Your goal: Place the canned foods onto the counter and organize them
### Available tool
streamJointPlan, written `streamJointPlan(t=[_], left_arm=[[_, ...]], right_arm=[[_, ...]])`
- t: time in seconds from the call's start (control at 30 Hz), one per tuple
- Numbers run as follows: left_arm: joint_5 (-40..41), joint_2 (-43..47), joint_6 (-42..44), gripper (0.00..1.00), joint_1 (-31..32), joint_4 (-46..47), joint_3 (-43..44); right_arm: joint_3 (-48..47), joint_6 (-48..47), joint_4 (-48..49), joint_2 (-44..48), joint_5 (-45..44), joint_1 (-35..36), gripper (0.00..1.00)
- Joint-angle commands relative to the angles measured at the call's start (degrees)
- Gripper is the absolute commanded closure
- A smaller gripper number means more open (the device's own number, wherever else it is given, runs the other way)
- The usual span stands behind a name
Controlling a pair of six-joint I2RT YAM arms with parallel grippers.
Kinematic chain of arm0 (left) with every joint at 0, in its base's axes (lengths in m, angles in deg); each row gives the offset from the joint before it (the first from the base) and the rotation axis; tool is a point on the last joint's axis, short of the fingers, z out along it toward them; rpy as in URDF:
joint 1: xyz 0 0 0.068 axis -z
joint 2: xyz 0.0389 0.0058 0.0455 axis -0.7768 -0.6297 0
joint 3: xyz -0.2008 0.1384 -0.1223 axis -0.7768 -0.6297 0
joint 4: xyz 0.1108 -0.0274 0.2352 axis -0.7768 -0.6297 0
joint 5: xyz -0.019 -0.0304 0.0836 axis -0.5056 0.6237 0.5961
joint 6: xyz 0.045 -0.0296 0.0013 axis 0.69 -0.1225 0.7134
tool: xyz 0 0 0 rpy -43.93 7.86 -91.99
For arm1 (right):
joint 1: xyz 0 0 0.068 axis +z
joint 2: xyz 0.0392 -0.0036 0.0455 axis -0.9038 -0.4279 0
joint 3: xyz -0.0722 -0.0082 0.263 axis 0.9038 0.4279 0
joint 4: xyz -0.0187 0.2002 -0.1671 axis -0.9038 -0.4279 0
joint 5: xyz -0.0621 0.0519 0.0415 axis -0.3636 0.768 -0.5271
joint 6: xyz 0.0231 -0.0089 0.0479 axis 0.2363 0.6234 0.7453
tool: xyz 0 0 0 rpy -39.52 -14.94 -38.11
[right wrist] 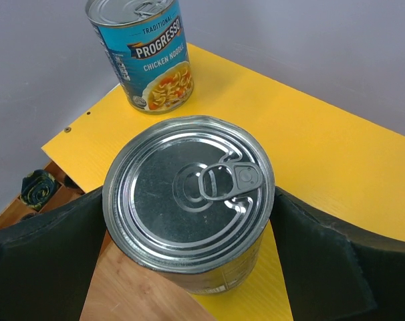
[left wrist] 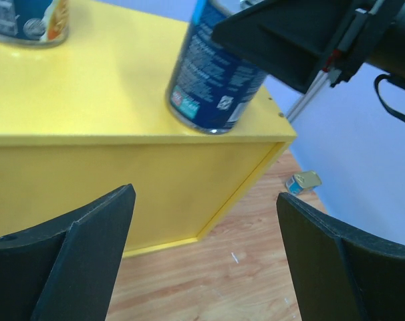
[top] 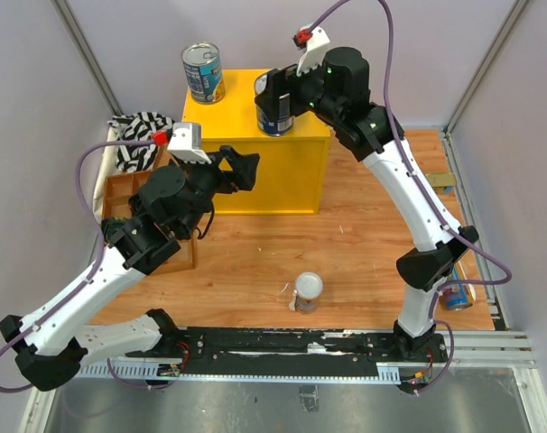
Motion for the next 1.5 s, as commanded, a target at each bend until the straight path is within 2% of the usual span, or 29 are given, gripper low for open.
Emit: streamJointPlan(t=[0.0, 0.17, 0.23, 0.43, 0.87, 1.27, 1.47], left_arm=[[5.84, -4.33, 8.53, 0.08, 4.64, 3.54, 4.83], [9.69, -9.41, 14.06, 0.06, 7.58, 6.45, 8.42], [10.31, -11.40, 15.60, 0.01, 7.91, 7.38, 9.59], [13.13, -16.80, 19.42, 0.01, 8.46, 10.94, 11.77], [19.70, -25.46, 18.34, 0.01, 8.46, 15.76, 15.90], [22.54, -31.41, 19.72, 0.01, 8.38, 17.43, 20.67], [21.99, -33.14, 18.43, 0.01, 6.40, 17.12, 22.56]], right_arm=[[2.18, 0.48, 3.18, 4.88, 0.65, 0.35, 0.02], [7.08, 1.15, 6.88, 9.74, -0.58, 0.27, 0.02], [9.91, 1.88, 8.79, 12.01, -1.13, 0.18, 0.02], [16.56, 3.33, 13.46, 18.75, -3.43, 0.18, 0.02], [26.15, 3.11, 17.18, 26.05, -4.50, -0.07, 0.02], [29.51, 3.10, 18.97, 27.82, -3.66, -0.97, 0.01], [30.58, 2.98, 20.12, 28.93, -4.09, -1.76, 0.02]])
